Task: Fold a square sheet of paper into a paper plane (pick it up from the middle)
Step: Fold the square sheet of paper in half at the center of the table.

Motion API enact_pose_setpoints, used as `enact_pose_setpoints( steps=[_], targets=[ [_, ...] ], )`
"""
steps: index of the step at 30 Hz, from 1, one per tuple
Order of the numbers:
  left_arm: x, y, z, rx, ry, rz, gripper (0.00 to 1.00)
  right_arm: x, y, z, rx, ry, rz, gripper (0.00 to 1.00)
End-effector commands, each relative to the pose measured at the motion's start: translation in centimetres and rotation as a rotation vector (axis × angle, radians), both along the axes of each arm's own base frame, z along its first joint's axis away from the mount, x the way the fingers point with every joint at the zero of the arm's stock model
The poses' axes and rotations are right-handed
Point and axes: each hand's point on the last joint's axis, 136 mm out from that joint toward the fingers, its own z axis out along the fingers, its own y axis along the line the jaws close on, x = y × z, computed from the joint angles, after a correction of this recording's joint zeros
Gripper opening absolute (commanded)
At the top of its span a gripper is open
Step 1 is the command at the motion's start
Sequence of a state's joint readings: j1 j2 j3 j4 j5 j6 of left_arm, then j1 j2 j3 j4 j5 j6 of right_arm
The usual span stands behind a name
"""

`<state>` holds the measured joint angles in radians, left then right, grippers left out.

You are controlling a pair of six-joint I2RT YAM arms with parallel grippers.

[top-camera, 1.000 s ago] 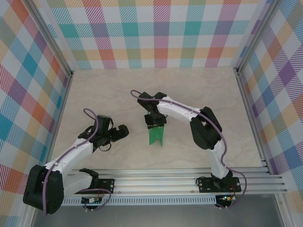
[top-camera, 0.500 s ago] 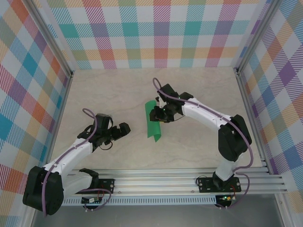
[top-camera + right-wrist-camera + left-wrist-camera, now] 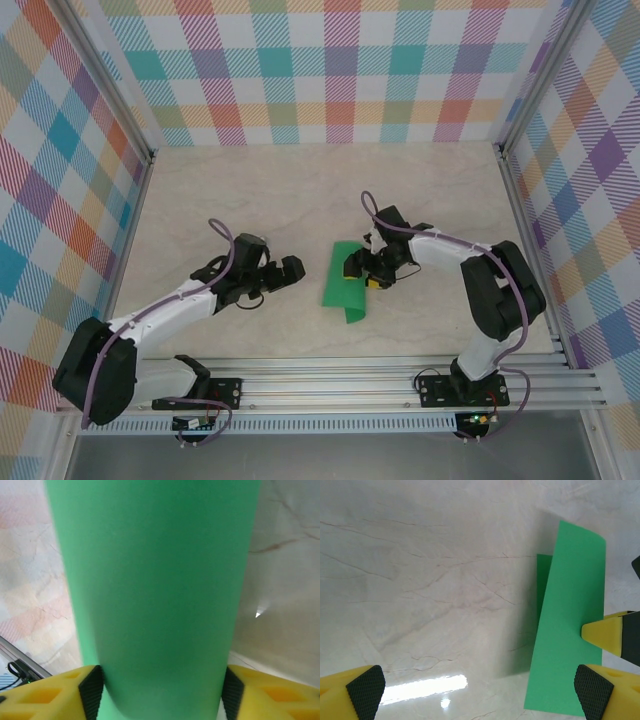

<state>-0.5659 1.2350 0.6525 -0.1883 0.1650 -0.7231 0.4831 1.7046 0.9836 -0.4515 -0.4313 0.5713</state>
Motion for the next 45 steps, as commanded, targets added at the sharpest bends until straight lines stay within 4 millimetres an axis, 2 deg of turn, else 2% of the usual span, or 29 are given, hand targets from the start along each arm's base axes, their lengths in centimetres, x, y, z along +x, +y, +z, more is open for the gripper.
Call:
enact_pose_setpoints(
  steps=[1,7,13,17,21,36,45],
  targets=[
    [1.1,-1.9,1.2,-0.011,-0.039,0.003,0.99,-0.2,-0.9,1.3,0.002,-0.058,0.046,0.71],
    [1.1,-5.1,0.7,0.003,-0.029,-0.052,0.93,-0.8,-2.8,1.1,-0.036,-0.046,0.08,0.73],
    [0.9,-7.2,0.3,0.013,-0.024,-0.074,0.86,-1.4,-3.9,0.0,-0.096,-0.02,0.12,0.72],
    [0.9,-8.4,0.2,-0.003,-0.022,-0.082,0.77,-1.7,-4.5,-0.6,-0.132,-0.003,0.144,0.71],
    [0.9,-8.9,0.0,-0.016,-0.019,-0.074,0.69,-1.9,-4.6,-1.1,-0.145,0.016,0.151,0.71],
    [0.8,-9.7,-0.9,-0.023,0.002,-0.065,0.53,-0.7,-4.2,-2.3,-0.146,0.035,0.079,0.71],
    [0.9,-9.8,-1.3,-0.015,0.007,-0.061,0.49,-0.9,-4.0,-3.0,-0.139,0.061,0.077,0.73]
  ],
)
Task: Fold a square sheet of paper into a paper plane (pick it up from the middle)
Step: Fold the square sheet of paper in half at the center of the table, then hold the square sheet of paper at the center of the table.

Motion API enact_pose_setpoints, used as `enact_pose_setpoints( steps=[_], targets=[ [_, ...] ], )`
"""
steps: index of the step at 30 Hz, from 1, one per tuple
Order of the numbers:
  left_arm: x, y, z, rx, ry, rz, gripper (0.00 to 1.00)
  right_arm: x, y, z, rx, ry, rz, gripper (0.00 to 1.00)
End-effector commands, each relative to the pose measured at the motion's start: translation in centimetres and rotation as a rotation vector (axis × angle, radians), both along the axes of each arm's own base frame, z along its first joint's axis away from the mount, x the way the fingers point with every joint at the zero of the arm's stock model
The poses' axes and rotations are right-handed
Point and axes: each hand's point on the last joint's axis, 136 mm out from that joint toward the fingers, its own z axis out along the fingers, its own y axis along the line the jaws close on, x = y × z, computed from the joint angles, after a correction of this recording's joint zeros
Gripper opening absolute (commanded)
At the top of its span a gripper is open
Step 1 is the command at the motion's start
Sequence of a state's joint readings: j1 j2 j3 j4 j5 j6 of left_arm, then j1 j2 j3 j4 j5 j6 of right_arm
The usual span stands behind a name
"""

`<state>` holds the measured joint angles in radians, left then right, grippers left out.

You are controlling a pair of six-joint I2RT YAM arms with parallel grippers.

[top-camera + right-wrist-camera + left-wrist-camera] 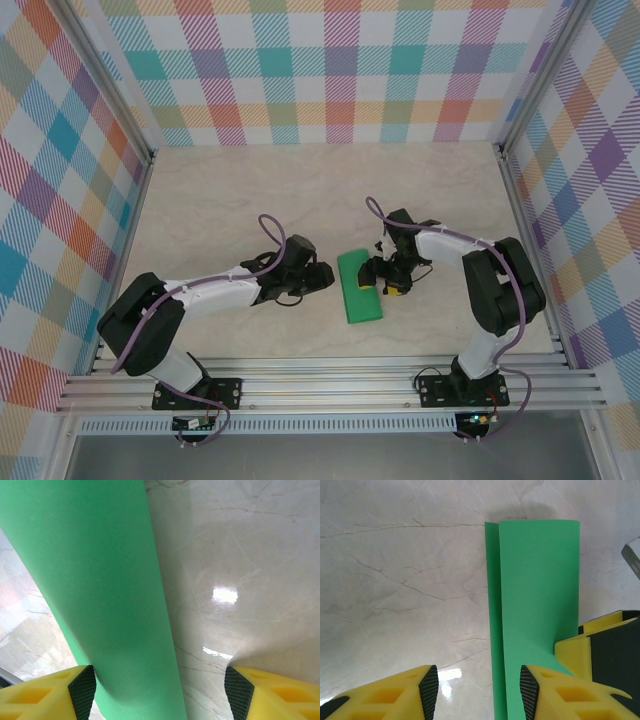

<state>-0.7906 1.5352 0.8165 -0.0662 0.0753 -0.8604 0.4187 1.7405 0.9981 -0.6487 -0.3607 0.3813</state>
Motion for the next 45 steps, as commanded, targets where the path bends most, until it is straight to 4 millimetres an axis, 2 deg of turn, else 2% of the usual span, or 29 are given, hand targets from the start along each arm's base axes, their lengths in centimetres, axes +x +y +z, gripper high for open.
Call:
enact_pose_setpoints(
  steps=[1,7,17,32,35,38,41,43,45],
  targets=[
    [0.6,-1.1,0.8,-0.018,-0.028,0.001,0.49,0.8,0.4,-0.9,0.008,-0.004,-0.007,0.73],
    [0.7,-1.4,0.6,-0.018,-0.023,-0.006,0.49,0.6,0.0,-1.2,-0.028,0.001,-0.006,0.73],
    [0.8,-1.7,0.4,-0.017,-0.016,-0.014,0.49,0.5,-0.9,-2.3,-0.182,-0.003,-0.021,0.75],
    [0.9,-2.1,0.5,-0.027,-0.017,-0.023,0.47,0.1,-1.5,-3.6,-0.26,0.016,-0.013,0.76],
    [1.0,-2.4,0.6,-0.032,-0.015,-0.028,0.41,0.0,-1.7,-3.8,-0.271,0.018,-0.014,0.76],
    [1.1,-2.7,0.4,-0.035,-0.007,-0.028,0.31,0.0,-1.7,-4.0,-0.276,0.021,-0.017,0.76],
    [1.0,-3.3,0.1,-0.034,0.001,-0.037,0.16,0.0,-1.9,-4.3,-0.282,0.026,-0.018,0.76],
    [1.1,-3.7,-0.3,-0.029,0.013,-0.032,0.0,0.0,-1.9,-4.3,-0.286,0.026,-0.018,0.76],
    [1.1,-4.2,-0.8,-0.031,0.024,-0.033,0.0,0.0,-2.0,-4.4,-0.288,0.026,-0.021,0.76]
  ],
)
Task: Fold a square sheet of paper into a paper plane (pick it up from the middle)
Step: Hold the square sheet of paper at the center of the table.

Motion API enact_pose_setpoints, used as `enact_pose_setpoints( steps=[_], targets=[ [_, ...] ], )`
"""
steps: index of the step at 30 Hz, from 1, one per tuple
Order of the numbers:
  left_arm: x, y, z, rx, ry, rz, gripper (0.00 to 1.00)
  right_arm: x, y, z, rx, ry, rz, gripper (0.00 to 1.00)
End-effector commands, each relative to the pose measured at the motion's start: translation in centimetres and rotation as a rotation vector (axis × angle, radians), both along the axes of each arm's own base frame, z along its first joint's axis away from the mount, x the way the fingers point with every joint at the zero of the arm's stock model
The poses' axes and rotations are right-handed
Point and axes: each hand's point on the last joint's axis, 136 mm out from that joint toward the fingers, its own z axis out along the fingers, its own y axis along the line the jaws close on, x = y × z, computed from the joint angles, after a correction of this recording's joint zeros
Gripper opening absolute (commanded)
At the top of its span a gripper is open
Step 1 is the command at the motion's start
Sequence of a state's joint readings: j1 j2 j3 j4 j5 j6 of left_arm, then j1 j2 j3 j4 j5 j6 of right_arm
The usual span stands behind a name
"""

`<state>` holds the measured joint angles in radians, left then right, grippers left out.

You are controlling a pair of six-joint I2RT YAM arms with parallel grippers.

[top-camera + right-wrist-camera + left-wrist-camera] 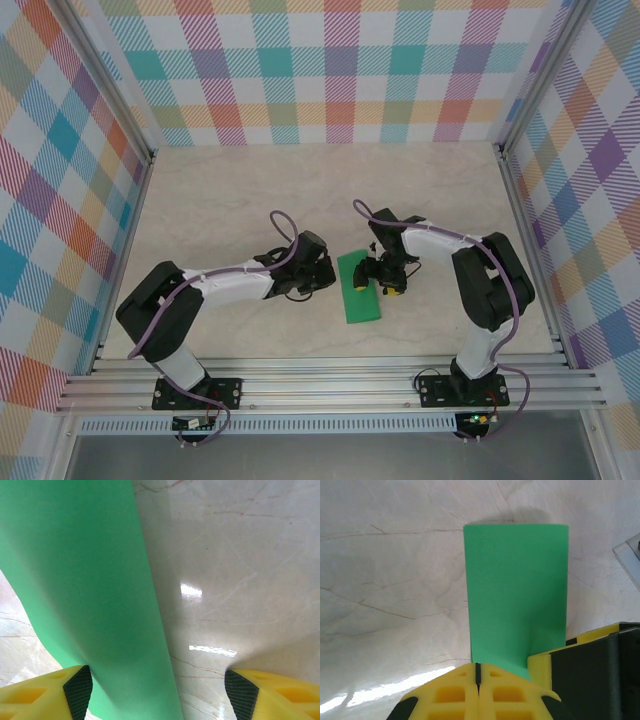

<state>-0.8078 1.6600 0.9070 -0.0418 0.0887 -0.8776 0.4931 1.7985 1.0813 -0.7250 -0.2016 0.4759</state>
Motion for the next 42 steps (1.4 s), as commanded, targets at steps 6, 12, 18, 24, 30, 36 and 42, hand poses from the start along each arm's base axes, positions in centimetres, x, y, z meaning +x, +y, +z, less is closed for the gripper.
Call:
enact_pose_setpoints(
  steps=[6,12,18,24,30,36,42],
  targets=[
    [0.0,-3.7,-1.1,-0.035,0.025,-0.043,0.0,-0.3,-2.0,-3.6,-0.118,0.017,0.001,0.76],
    [0.0,-4.4,-2.1,-0.026,0.04,-0.044,0.0,-0.4,-2.0,-3.6,-0.121,0.017,0.004,0.76],
    [-0.1,-4.3,-2.9,-0.012,0.051,-0.04,0.0,-0.4,-2.2,-3.7,-0.13,0.017,0.005,0.76],
    [-0.1,-4.4,-3.1,-0.018,0.053,-0.043,0.0,-0.5,-2.3,-3.7,-0.136,0.018,0.012,0.75],
    [0.0,-4.5,-3.2,-0.019,0.054,-0.043,0.0,-0.5,-2.3,-3.8,-0.139,0.019,0.013,0.75],
    [0.0,-4.9,-3.7,-0.023,0.063,-0.048,0.0,-0.5,-2.4,-4.0,-0.142,0.022,0.01,0.75],
    [-0.2,-4.2,-4.8,0.019,0.086,-0.036,0.0,-0.5,-2.3,-3.9,-0.138,0.022,0.009,0.75]
  ],
)
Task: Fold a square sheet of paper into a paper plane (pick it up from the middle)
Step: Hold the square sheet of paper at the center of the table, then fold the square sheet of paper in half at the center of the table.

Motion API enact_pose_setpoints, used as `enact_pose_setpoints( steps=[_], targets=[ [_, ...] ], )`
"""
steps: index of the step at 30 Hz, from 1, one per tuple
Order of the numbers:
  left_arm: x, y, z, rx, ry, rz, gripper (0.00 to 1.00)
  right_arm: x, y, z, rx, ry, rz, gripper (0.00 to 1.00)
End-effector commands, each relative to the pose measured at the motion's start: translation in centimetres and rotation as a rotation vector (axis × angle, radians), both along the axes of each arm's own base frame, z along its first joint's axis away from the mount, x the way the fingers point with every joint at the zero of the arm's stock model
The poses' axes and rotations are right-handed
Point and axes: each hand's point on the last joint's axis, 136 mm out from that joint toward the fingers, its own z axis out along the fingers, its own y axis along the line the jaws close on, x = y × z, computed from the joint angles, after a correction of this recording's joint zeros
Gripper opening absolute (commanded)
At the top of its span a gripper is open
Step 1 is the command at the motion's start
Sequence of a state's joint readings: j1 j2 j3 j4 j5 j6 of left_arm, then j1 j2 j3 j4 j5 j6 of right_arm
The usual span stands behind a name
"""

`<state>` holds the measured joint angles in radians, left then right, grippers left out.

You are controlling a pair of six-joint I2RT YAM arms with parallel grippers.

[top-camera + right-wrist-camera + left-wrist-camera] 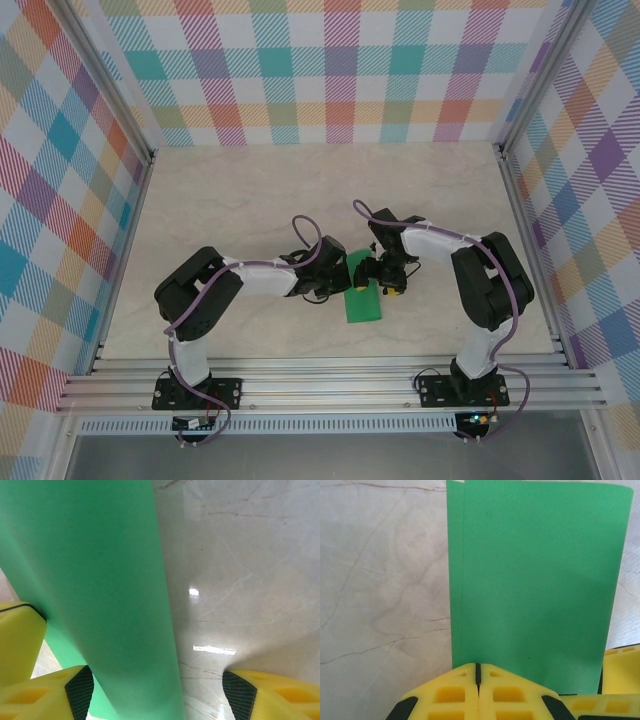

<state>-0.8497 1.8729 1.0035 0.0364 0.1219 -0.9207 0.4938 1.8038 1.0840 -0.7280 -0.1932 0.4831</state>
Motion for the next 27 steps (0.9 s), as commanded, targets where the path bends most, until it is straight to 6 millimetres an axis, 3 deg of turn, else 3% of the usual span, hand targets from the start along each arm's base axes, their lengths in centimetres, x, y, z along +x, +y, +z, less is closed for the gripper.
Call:
enact_pose_setpoints(
  steps=[1,7,15,17,20,24,27],
  targets=[
    [-0.7,-0.1,-0.9,0.037,0.019,-0.008,0.0,-0.4,-2.1,-3.5,-0.122,0.013,0.016,0.75],
    [-1.0,0.6,-1.4,0.066,0.021,-0.007,0.0,0.6,-1.5,-1.0,-0.079,-0.052,0.018,0.77],
    [-1.1,0.3,-1.8,0.064,0.028,-0.022,0.0,2.5,-0.7,6.0,0.099,-0.245,-0.013,0.78],
    [-1.0,0.2,-1.8,0.066,0.028,-0.025,0.0,2.4,0.3,7.2,0.207,-0.254,-0.007,0.69],
    [-1.1,0.2,-1.9,0.068,0.028,-0.029,0.0,2.0,2.1,8.1,0.36,-0.242,0.0,0.47],
    [-1.2,0.1,-1.9,0.07,0.03,-0.035,0.0,1.5,3.6,7.8,0.485,-0.196,0.013,0.27],
    [-1.2,0.1,-2.0,0.075,0.03,-0.04,0.0,1.4,3.7,6.7,0.52,-0.152,0.002,0.22]
  ],
)
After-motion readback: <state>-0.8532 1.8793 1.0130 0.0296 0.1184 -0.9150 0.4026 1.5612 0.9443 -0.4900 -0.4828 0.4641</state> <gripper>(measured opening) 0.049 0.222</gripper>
